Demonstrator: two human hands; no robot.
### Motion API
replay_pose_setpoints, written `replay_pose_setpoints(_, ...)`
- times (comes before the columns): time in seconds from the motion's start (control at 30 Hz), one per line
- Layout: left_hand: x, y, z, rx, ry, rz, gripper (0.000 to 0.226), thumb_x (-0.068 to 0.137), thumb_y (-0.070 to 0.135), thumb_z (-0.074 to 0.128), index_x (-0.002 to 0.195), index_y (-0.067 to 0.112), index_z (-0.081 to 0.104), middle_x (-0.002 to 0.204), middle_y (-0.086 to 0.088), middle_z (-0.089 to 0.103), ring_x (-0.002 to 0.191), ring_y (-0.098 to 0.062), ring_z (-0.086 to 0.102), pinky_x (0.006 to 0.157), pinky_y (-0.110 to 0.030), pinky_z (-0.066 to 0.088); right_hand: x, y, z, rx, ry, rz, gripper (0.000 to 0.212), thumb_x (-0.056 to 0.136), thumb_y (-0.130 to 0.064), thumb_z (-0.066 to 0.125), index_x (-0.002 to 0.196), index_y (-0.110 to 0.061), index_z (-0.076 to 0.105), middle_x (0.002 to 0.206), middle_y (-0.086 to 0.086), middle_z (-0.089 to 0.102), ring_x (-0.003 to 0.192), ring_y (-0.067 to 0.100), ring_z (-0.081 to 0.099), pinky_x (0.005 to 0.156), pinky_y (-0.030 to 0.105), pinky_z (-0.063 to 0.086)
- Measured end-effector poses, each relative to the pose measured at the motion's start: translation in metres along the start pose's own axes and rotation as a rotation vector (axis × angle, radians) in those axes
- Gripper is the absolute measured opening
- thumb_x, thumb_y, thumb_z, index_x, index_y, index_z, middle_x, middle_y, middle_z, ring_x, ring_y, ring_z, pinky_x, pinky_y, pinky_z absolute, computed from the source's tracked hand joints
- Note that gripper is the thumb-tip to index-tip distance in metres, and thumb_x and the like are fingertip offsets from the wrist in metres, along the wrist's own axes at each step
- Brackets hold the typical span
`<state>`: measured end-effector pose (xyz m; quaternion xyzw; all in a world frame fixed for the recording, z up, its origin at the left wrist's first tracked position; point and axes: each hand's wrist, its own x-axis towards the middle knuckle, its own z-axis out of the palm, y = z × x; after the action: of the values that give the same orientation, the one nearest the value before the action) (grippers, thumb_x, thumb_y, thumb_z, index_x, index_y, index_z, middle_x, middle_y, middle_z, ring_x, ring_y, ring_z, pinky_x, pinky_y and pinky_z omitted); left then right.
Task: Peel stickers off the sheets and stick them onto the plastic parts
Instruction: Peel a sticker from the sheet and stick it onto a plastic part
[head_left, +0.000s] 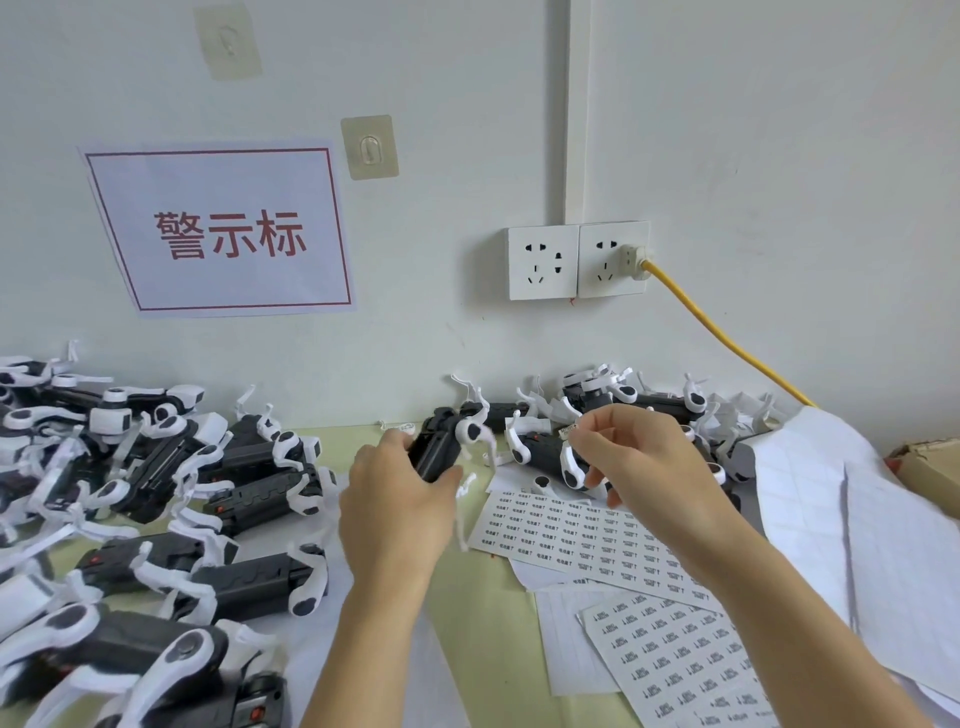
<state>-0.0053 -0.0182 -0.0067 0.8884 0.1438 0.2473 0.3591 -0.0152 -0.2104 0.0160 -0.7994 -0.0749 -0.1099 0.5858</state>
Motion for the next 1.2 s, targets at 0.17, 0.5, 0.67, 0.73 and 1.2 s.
replay_pose_setpoints(0.17, -0.009, 0.017, 0.008, -0.542, -0.294, -0.080, 0.030, 0.078, 0.032, 0.081, 0.101, 0.029, 0.062, 0.060, 0.013, 0.067, 0.050, -0.005, 0.064, 0.049, -0.018, 0.048, -0.001, -0.002, 0.004, -0.020, 0.042, -0.103, 0.015, 0.093, -0.025, 0.065, 0.080, -0.020, 0.068, 0.062, -0.011, 0.059, 0.057, 0.005, 0.050, 0.054, 0.015, 0.042)
replay_pose_setpoints(0.5, -0.023, 0.033, 0.010, -0.705, -0.448, -0.026, 0.033, 0.085, 0.023, 0.074, 0.104, 0.041, 0.054, 0.094, -0.003, 0.072, 0.062, -0.019, 0.067, 0.046, -0.021, 0.046, -0.004, -0.006, 0.003, -0.206, 0.114, -0.200, 0.014, 0.088, -0.025, 0.073, 0.078, -0.033, 0.067, 0.100, -0.012, 0.050, 0.101, 0.011, 0.049, 0.077, 0.015, 0.034)
replay_pose_setpoints(0.67, -0.024, 0.035, 0.008, -0.731, -0.447, 0.094, 0.046, 0.083, 0.017, 0.077, 0.108, 0.051, 0.058, 0.095, 0.003, 0.074, 0.078, -0.014, 0.072, 0.052, -0.018, 0.050, -0.005, -0.004, 0.004, -0.256, 0.084, -0.204, 0.016, 0.087, -0.022, 0.075, 0.077, -0.033, 0.068, 0.106, -0.014, 0.049, 0.112, 0.008, 0.048, 0.083, 0.011, 0.033)
replay_pose_setpoints(0.73, -0.024, 0.035, 0.009, -0.738, -0.442, 0.107, 0.049, 0.082, 0.017, 0.078, 0.113, 0.050, 0.060, 0.093, 0.004, 0.076, 0.082, -0.014, 0.073, 0.056, -0.018, 0.052, -0.004, -0.003, 0.004, -0.265, 0.091, -0.203, 0.018, 0.086, -0.022, 0.076, 0.075, -0.033, 0.068, 0.106, -0.014, 0.050, 0.110, 0.006, 0.049, 0.082, 0.010, 0.033)
replay_pose_setpoints(1.2, -0.021, 0.032, 0.015, -0.736, -0.423, 0.157, 0.057, 0.079, 0.010, 0.080, 0.111, 0.053, 0.062, 0.083, 0.011, 0.075, 0.057, -0.010, 0.065, 0.048, -0.018, 0.048, -0.005, -0.005, 0.007, -0.332, 0.128, -0.261, 0.033, 0.086, -0.016, 0.077, 0.067, -0.040, 0.063, 0.113, -0.013, 0.047, 0.113, 0.008, 0.044, 0.085, 0.015, 0.031)
